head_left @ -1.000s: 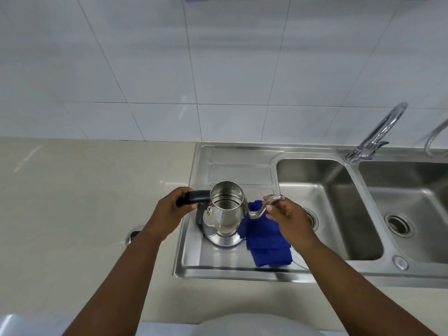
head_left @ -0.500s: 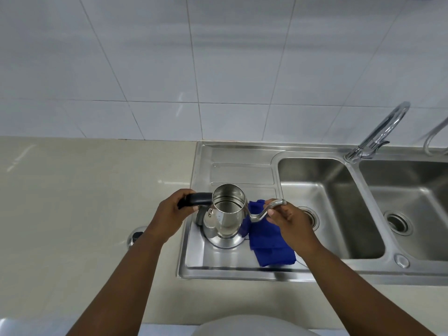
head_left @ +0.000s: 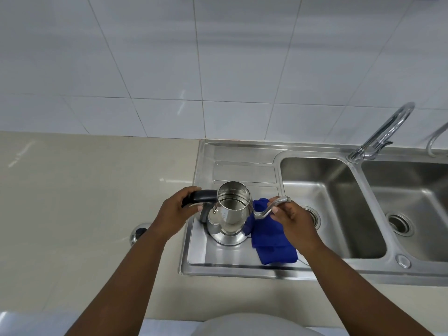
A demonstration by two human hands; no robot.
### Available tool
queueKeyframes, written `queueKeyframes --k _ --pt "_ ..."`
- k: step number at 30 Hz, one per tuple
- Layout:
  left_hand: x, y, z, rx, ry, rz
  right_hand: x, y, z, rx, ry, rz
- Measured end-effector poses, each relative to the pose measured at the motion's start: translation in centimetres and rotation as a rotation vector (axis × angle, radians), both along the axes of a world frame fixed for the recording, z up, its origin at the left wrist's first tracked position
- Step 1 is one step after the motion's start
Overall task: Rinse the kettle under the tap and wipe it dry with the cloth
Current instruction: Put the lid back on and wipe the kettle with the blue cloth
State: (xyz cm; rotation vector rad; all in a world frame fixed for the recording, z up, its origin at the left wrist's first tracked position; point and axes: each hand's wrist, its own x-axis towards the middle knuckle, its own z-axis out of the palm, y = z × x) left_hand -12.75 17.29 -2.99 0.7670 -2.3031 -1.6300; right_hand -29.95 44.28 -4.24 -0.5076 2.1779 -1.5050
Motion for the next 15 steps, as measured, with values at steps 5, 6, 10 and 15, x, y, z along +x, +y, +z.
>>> queueKeyframes --k 5,6,10,15 --pt "3.4 -2.1 -1.8 -0.201 -0.131 0.096 0.2 -0.1 0.2 -0.002 -0.013 0.010" --pt "4.4 -2.8 -2.3 -0.290 -0.178 0.118 0.3 -0.2 0.3 0.010 -0.004 0.017" --pt "8.4 -4.8 -3.7 -0.385 -0.350 0.227 0.5 -0.4 0.6 -0.010 0.001 0.012" --pt "10.5 -5.0 -5.0 -0.314 -0.407 0.266 0.5 -0.3 0.8 -0.040 0.008 0.006"
